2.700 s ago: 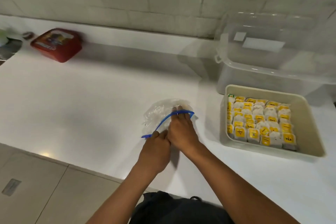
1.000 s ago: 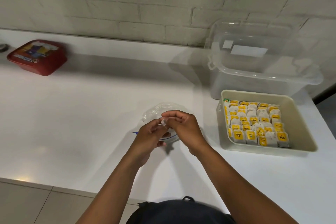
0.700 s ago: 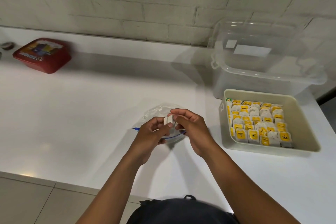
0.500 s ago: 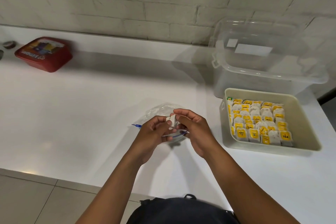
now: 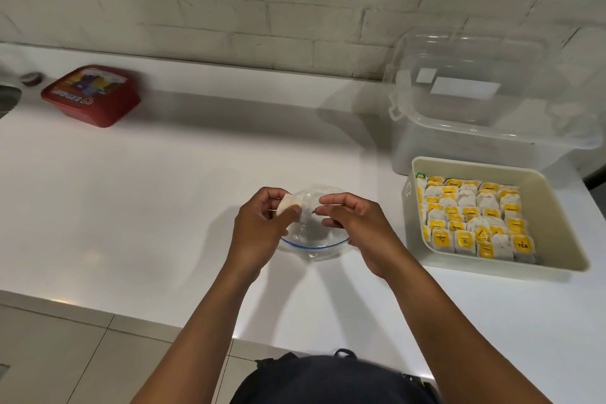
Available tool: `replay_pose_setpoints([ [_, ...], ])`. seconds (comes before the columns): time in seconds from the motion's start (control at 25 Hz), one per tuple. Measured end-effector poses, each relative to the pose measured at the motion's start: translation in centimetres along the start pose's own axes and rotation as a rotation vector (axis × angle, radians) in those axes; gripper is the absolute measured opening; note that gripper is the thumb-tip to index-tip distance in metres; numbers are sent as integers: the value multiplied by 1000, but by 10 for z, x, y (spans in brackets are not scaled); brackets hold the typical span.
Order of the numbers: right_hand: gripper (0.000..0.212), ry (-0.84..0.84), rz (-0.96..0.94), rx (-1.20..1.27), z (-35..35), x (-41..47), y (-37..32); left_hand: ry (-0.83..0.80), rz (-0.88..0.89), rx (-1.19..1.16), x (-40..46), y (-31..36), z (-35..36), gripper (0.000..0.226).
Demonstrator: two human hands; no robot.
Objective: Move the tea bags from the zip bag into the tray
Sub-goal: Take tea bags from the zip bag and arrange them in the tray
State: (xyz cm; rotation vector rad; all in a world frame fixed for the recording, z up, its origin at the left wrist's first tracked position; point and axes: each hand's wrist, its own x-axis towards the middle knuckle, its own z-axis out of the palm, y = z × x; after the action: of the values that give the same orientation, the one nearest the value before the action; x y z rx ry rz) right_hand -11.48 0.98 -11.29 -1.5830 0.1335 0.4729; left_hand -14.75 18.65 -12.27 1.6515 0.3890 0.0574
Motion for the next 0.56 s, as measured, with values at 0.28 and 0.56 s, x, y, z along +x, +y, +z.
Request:
replay_pose_setpoints([
  [0.28,19,18,-249,-360,-2,-16,-13,-42,60,32,-8,14,1,8],
  [0.56,38,110,-371,-403,5,-16,-9,-164,51,33,-8,30,6,13],
])
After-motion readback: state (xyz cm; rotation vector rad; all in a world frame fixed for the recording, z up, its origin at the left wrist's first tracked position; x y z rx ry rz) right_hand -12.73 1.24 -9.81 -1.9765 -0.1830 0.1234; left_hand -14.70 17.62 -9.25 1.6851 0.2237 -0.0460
